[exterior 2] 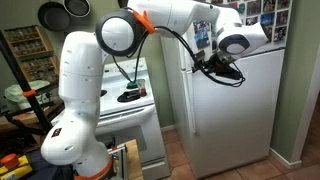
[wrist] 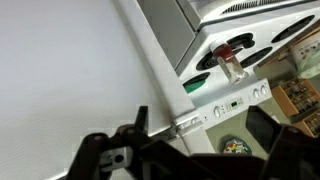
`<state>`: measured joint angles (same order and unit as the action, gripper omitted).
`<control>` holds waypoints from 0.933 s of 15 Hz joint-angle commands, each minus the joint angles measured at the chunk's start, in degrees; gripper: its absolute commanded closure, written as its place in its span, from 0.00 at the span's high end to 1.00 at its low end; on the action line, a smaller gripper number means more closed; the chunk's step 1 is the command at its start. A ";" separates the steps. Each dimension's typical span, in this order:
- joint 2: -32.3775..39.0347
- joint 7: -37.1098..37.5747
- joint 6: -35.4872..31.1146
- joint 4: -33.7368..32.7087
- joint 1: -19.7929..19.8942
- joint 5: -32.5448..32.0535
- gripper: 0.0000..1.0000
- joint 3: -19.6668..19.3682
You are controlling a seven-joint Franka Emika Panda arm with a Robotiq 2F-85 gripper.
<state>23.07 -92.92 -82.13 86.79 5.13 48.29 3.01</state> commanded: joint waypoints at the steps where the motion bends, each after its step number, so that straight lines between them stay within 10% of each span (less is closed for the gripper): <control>1: -7.21 -2.32 -4.51 5.57 0.86 -3.20 1.00 -2.61; 14: -16.89 -0.10 -8.02 8.42 2.90 -6.10 1.00 -7.08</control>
<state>6.07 -93.06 -90.41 95.47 8.29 42.18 -3.70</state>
